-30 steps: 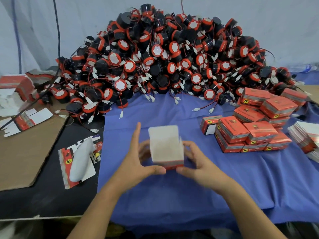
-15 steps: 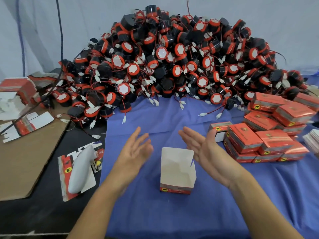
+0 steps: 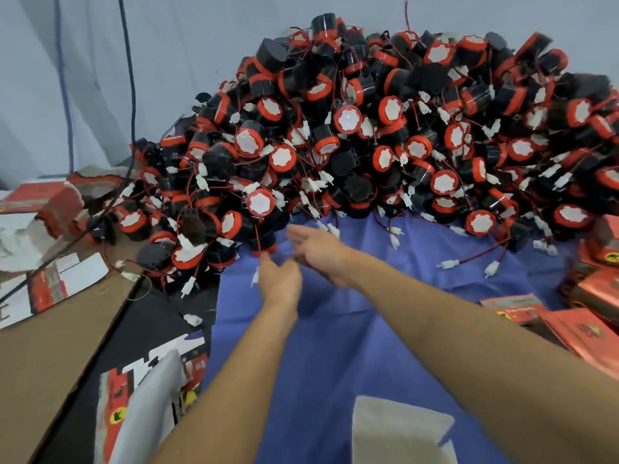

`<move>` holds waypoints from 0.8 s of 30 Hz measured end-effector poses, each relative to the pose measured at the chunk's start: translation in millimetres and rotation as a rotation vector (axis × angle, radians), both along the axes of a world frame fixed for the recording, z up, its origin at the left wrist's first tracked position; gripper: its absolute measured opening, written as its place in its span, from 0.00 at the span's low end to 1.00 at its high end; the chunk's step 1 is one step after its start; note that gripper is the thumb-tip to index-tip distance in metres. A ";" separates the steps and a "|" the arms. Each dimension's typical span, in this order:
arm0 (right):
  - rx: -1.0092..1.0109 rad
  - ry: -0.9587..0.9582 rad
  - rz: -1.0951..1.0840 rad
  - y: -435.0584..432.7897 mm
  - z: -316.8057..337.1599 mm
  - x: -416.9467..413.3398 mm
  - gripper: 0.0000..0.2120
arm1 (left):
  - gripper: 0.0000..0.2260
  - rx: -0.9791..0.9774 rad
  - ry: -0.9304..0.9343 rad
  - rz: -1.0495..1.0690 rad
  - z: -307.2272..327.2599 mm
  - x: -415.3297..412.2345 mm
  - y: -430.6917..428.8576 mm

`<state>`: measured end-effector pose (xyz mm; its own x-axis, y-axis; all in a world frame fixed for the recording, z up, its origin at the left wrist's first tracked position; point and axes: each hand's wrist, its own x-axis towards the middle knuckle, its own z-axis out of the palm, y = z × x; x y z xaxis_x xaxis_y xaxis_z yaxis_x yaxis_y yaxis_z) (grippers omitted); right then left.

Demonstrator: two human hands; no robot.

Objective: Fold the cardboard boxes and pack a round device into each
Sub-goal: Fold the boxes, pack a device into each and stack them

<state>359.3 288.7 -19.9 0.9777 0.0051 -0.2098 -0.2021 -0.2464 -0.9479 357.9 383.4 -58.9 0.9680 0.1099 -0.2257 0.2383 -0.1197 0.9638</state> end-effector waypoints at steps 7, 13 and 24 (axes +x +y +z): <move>-0.047 -0.057 0.050 18.0 -26.6 65.7 0.21 | 0.25 0.056 -0.119 0.160 -20.3 54.0 6.1; -0.135 -0.137 0.010 11.1 -34.5 50.3 0.19 | 0.24 0.076 -0.190 0.089 -21.9 39.2 17.2; -0.111 -0.328 -0.072 -38.4 21.0 -131.1 0.23 | 0.19 -0.019 -0.400 -0.333 49.2 -83.0 30.4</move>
<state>228.3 250.3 1.1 0.9903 -0.0713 0.1196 0.0877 -0.3481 -0.9334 274.9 413.8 -9.6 0.9608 -0.2194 0.1697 -0.1968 -0.1078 0.9745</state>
